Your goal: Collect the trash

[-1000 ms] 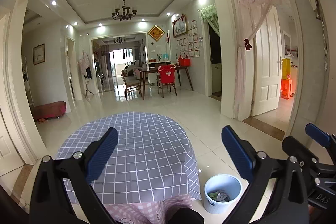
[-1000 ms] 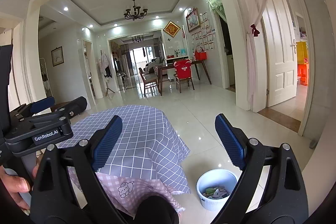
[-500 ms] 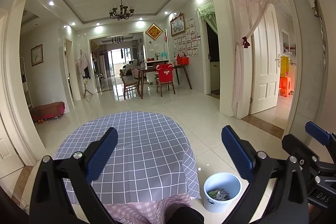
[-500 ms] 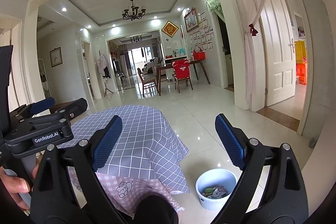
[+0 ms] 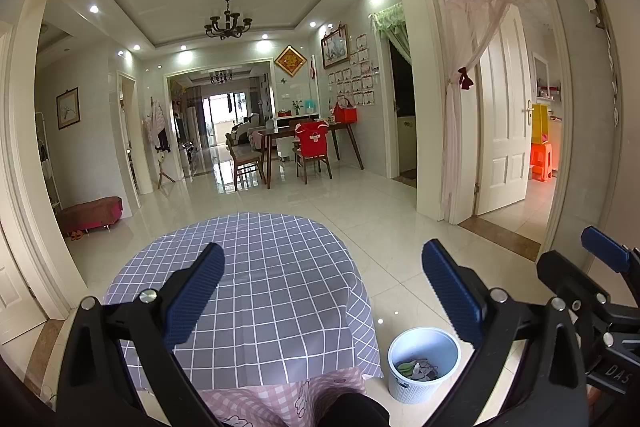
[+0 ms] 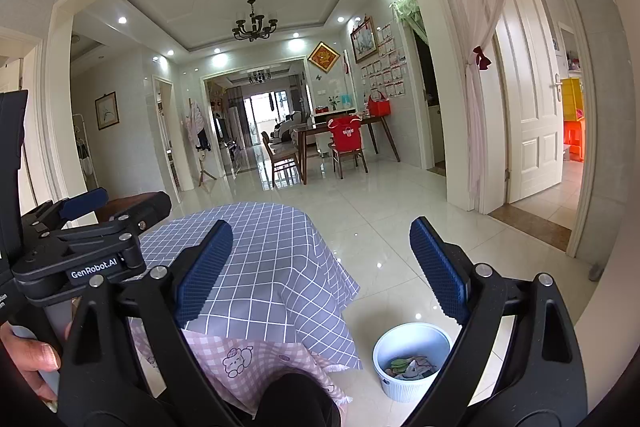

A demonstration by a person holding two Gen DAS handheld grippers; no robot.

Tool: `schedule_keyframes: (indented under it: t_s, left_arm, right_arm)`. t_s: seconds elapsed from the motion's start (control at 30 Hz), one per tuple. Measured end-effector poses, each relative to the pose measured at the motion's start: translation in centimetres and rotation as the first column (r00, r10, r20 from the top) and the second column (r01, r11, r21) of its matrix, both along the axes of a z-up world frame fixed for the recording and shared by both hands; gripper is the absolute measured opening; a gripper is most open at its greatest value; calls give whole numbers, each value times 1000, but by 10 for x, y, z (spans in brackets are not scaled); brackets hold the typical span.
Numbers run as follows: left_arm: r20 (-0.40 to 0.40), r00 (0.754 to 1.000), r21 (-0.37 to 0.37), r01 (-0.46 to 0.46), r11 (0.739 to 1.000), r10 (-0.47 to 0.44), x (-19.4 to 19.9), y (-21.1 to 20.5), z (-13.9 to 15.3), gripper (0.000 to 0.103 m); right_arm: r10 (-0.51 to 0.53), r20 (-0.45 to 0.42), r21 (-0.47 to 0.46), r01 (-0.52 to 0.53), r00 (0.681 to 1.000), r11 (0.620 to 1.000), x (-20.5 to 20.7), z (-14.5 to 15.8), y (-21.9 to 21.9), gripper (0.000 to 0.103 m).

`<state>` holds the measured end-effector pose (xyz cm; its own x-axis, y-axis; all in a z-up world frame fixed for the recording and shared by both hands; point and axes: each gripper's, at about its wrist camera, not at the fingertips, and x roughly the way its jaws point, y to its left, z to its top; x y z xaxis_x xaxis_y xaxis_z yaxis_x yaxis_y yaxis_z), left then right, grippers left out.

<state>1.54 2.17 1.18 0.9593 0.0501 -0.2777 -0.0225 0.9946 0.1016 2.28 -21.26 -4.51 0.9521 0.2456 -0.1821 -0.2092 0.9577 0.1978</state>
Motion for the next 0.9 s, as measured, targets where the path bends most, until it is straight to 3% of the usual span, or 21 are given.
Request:
schedule_keyframes:
  t_s: [0.9]
  left_arm:
    - [-3,1000,36,1,999,-1,0,5,-13,97]
  right_arm:
    - [-17,-8,11,17,1000,1000,-4,0,4,89]
